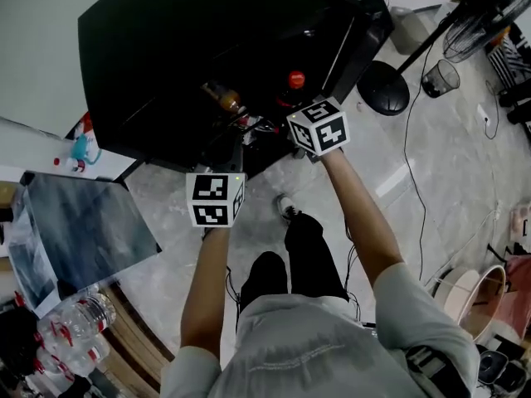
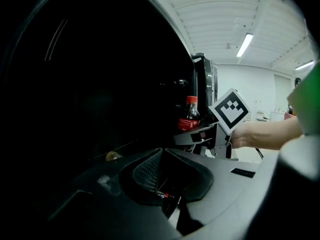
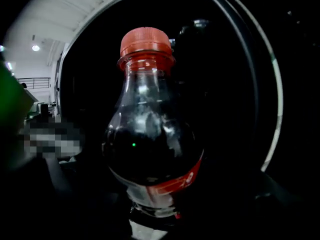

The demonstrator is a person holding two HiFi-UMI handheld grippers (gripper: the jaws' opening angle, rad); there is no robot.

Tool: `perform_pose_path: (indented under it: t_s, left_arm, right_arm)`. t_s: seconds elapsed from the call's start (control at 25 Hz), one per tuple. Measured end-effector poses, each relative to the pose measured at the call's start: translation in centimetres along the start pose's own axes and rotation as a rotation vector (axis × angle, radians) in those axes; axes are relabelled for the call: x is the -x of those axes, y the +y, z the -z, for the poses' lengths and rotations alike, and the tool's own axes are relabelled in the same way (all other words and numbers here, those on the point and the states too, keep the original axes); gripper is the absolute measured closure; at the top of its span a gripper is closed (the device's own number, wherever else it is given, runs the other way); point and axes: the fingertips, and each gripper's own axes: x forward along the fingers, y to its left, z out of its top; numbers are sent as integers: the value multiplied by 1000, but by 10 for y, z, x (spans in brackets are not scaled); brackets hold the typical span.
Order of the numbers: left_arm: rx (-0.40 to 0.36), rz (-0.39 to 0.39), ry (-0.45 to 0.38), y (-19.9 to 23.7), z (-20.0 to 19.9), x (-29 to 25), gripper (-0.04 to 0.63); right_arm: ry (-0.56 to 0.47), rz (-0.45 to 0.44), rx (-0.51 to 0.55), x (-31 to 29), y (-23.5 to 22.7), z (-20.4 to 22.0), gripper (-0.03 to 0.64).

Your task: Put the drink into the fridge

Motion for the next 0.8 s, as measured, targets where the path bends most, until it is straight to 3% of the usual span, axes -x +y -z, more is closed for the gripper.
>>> perform_pose_path:
  t_s: [0.12, 0.32, 0.8]
  left_arm:
    - [23, -13, -16, 6, 3, -15, 579]
    - [-7, -45, -44, 14, 4, -27, 578]
    - [41, -87, -20, 30, 26, -45, 578]
  right_arm:
    - [-4, -31, 13, -25, -3, 2, 311]
    - [-15, -44, -4, -68, -8, -1, 311]
    - [19, -33, -57, -145, -26, -5, 310]
